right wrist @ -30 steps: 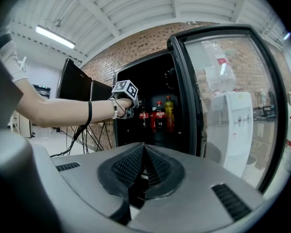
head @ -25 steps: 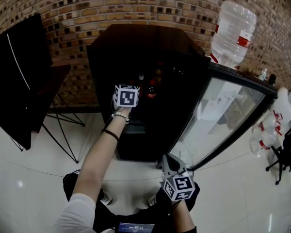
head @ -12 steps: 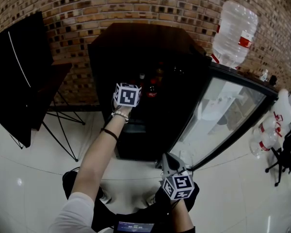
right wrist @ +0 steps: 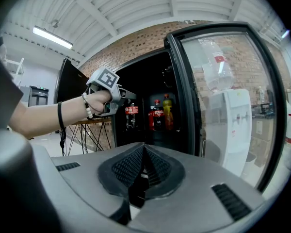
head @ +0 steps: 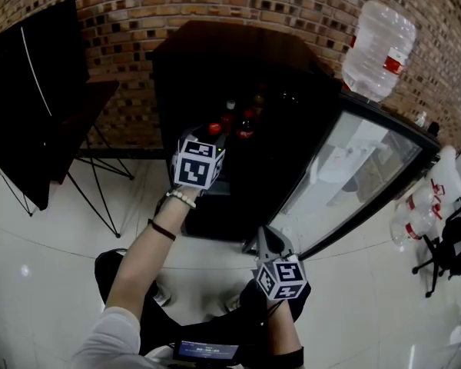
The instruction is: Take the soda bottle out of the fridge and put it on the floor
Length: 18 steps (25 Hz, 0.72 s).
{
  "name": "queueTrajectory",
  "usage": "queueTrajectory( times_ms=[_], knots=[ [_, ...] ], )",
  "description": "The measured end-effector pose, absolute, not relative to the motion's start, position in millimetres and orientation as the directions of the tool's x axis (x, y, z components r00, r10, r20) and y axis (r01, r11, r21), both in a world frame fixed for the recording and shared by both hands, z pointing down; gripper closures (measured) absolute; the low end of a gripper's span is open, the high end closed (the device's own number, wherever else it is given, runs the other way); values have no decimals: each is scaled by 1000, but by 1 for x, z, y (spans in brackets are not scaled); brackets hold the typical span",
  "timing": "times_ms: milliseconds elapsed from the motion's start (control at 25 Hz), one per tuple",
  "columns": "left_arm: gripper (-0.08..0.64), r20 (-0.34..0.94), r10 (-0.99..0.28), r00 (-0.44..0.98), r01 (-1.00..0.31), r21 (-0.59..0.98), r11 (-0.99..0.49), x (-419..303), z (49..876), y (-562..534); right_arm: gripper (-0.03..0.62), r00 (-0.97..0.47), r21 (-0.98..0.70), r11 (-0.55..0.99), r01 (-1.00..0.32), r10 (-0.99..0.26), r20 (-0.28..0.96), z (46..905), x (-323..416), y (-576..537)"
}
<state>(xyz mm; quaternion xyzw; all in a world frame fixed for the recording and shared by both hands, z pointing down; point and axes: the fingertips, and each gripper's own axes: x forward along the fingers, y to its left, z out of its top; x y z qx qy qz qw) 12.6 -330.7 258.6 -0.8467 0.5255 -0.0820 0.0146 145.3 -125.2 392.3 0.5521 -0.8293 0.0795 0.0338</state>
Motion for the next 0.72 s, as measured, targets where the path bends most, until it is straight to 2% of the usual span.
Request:
queueTrajectory(
  times_ms=[280,720],
  knots=[
    [407,187,-861,473,-869,-62,-491,3,327,-265,598,-406,-91,396,-914,-899,166,398,133,-123],
    [407,409,-796,446,-878,26,-478,-16,497,-211,598,-434,-75,428,-901,-875,216,413,119,-123]
  ],
)
